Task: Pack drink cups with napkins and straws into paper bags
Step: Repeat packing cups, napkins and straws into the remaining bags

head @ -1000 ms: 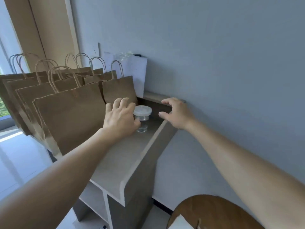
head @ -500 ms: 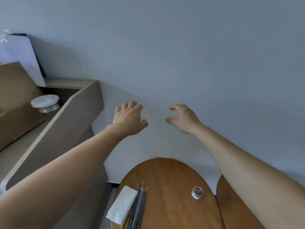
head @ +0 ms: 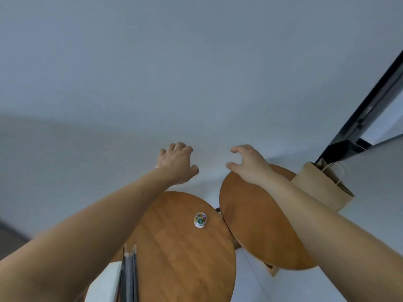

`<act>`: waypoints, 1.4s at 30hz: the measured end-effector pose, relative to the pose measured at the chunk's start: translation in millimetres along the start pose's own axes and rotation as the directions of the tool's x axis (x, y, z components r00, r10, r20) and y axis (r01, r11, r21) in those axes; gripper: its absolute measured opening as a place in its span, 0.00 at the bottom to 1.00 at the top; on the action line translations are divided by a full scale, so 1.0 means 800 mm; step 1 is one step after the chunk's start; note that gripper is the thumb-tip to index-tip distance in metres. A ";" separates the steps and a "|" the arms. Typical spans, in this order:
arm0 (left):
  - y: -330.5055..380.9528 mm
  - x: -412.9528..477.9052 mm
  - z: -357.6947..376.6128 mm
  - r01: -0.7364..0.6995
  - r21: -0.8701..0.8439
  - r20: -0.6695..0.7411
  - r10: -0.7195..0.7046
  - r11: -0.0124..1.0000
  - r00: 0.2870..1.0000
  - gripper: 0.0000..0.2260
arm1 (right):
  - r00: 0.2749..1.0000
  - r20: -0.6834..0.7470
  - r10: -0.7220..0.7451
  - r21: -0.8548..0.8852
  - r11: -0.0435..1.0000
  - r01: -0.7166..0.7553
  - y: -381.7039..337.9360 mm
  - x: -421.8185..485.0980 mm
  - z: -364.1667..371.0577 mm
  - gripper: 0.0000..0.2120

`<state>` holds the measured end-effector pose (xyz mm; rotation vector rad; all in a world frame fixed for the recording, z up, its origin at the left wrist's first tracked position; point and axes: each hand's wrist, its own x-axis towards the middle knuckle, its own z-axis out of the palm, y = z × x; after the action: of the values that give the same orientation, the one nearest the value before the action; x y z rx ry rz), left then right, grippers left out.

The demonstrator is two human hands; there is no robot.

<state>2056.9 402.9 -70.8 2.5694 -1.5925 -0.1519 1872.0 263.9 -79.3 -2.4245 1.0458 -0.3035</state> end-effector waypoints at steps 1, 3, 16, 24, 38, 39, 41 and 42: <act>0.017 0.007 0.010 -0.025 -0.002 0.017 0.025 1.000 1.000 0.28 | 0.999 -0.007 0.043 -0.002 0.999 -0.043 0.024 -0.007 -0.007 0.27; 0.052 0.021 0.026 -0.062 -0.006 0.046 0.063 0.998 0.997 0.28 | 0.992 -0.027 0.121 -0.014 0.992 -0.122 0.073 -0.019 -0.022 0.27; 0.292 0.136 0.118 -0.117 -0.074 0.138 0.126 0.990 0.982 0.28 | 0.843 -0.211 0.494 -0.098 0.848 -0.521 0.400 -0.032 -0.101 0.18; 0.355 0.162 0.178 -0.073 -0.036 0.227 0.079 0.997 0.971 0.30 | 0.718 -0.179 0.673 -0.101 0.714 -0.693 0.533 -0.016 -0.085 0.28; 0.337 0.154 0.195 0.048 -0.091 0.255 -0.024 0.995 0.967 0.28 | 0.903 -0.198 0.382 -0.245 0.872 -0.423 0.521 0.006 -0.062 0.14; 0.331 0.150 0.191 0.059 -0.099 0.246 -0.033 0.993 0.969 0.28 | 0.922 -0.200 0.332 -0.261 0.889 -0.377 0.501 0.011 -0.067 0.14; 0.317 0.142 0.181 0.086 -0.121 0.232 -0.056 0.989 0.971 0.29 | 0.956 -0.178 0.231 -0.295 0.915 -0.276 0.455 0.019 -0.072 0.14; 0.308 0.135 0.176 0.100 -0.135 0.225 -0.067 0.986 0.972 0.29 | 0.970 -0.164 0.178 -0.313 0.923 -0.222 0.429 0.022 -0.071 0.14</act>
<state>1866.3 190.5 -175.6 2.5805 -1.4758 -0.5581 1648.1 27.9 -204.9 -2.5842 1.4985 -0.2370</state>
